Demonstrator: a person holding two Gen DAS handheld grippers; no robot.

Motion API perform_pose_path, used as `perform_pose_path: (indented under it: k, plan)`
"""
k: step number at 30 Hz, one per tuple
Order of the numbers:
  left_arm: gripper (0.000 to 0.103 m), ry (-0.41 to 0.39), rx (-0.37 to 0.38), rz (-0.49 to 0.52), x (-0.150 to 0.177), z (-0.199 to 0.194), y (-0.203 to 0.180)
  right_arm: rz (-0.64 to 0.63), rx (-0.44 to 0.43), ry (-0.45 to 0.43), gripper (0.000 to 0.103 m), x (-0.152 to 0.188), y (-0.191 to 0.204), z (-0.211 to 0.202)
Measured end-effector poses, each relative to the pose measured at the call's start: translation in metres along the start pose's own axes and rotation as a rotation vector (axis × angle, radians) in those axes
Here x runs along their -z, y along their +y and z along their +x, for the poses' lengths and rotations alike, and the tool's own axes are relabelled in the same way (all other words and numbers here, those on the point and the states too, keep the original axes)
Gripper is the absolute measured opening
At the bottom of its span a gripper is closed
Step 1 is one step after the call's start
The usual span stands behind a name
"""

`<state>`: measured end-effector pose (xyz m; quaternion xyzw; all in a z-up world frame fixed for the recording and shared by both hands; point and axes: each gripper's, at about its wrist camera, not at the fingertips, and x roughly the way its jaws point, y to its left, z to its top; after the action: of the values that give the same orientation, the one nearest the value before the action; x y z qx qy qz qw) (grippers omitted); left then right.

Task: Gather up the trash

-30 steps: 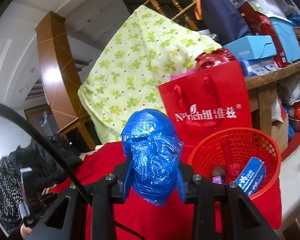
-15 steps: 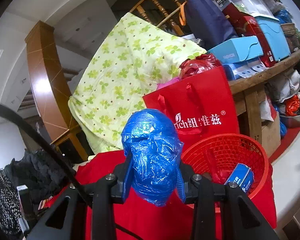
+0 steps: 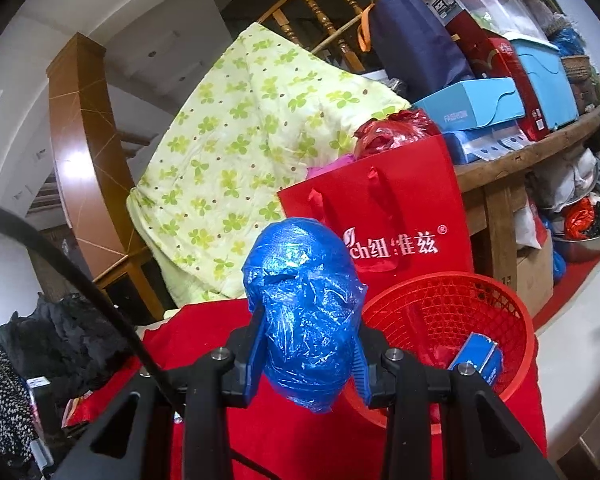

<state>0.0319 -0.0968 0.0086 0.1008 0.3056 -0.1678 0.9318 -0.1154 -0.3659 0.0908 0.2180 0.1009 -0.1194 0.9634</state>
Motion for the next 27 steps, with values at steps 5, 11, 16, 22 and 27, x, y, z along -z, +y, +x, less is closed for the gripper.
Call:
perform_pose_path:
  k: [5,11,16,22,27]
  plan:
    - [0.039,-0.001,0.000,0.000,0.001,0.000,0.000,0.010,0.063,-0.004,0.039,-0.008,-0.015,0.014]
    - [0.039,0.009,0.000,-0.003,0.001,0.003,0.000,0.063,0.188,0.045,0.048,-0.014,-0.047,0.051]
    - [0.043,0.035,-0.001,-0.008,0.004,0.014,0.008,0.151,0.247,0.065,0.078,-0.007,-0.069,0.072]
    - [0.075,0.083,0.000,-0.032,0.011,0.051,0.028,-0.012,0.092,-0.020,0.078,0.005,-0.021,0.058]
    - [0.076,0.173,0.024,-0.082,0.014,0.113,0.054,-0.225,-0.081,0.013,0.078,0.034,0.050,0.072]
